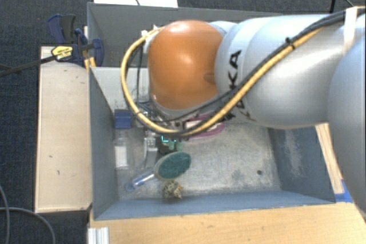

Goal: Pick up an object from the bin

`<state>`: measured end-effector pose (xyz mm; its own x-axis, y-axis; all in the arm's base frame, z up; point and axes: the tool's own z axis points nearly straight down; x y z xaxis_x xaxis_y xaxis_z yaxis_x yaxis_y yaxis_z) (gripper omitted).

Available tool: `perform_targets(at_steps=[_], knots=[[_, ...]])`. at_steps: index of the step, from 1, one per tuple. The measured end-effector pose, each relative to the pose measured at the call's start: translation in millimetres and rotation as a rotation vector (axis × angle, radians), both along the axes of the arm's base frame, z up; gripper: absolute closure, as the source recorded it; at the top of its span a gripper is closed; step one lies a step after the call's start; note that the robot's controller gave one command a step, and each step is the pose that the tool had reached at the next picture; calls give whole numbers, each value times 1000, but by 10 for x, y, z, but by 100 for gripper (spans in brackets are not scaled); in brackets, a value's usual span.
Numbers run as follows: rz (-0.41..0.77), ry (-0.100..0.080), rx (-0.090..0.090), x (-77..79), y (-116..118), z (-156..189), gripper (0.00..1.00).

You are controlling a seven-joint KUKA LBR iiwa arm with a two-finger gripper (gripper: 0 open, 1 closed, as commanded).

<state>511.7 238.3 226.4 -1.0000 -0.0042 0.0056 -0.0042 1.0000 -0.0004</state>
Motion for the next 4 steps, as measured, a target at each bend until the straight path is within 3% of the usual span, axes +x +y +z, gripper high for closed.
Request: perform_targets(at_steps=[1, 2, 3, 4], knots=[[-134, -2, -2, -38, -946, -1336, 0], [-65, -12, 3, 22, -938, -1504, 0], [-68, -23, 9, 47, -910, -1466, 100], [-73, -21, 8, 33, -921, -1514, 0]])
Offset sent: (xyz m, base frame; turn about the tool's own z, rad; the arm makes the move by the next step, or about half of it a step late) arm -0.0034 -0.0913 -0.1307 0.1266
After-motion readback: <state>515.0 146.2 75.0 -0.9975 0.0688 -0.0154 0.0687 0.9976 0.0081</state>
